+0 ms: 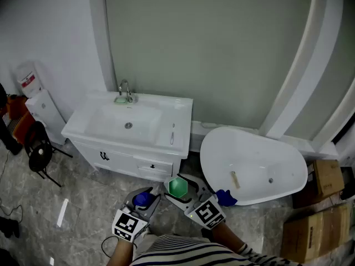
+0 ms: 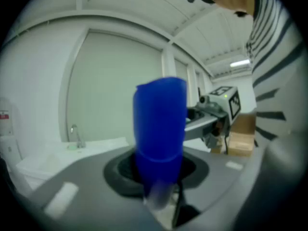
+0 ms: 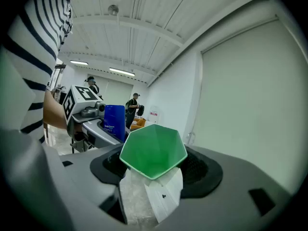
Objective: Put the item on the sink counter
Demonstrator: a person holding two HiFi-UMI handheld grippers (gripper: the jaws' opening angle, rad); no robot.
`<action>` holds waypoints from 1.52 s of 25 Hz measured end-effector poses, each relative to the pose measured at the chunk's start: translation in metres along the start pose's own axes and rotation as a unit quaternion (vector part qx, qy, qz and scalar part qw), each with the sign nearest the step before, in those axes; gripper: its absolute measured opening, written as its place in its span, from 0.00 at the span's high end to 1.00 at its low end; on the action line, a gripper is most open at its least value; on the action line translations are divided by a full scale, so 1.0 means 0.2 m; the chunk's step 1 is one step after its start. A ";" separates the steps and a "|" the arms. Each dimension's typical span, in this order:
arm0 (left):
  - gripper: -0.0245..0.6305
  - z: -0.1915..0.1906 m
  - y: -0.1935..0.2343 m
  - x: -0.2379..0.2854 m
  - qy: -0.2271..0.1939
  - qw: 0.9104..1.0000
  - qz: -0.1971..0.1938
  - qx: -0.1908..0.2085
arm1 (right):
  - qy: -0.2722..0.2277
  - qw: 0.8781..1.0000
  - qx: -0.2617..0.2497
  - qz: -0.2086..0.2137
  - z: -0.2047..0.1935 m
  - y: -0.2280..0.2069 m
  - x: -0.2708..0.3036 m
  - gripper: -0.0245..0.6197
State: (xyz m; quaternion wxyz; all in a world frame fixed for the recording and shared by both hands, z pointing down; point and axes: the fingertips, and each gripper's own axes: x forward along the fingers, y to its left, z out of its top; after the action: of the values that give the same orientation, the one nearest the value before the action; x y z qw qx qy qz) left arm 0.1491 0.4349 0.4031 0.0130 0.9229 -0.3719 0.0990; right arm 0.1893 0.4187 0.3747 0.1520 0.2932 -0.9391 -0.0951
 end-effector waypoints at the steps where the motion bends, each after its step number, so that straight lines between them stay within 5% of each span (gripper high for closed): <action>1: 0.75 0.01 0.00 -0.01 0.000 1.000 -0.002 0.002 | -0.003 1.000 0.002 -0.004 0.00 0.00 0.00 0.47; 38: 0.75 0.00 -0.16 -0.11 0.002 1.000 -0.013 0.009 | -0.032 0.998 0.046 -0.029 0.03 0.09 -0.14 0.46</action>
State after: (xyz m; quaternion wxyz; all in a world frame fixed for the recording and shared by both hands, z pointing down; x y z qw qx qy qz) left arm 0.1551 0.4730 0.3993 0.0067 0.9277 -0.3586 0.1035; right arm 0.1993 0.4491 0.3665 0.1049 0.3238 -0.9380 -0.0652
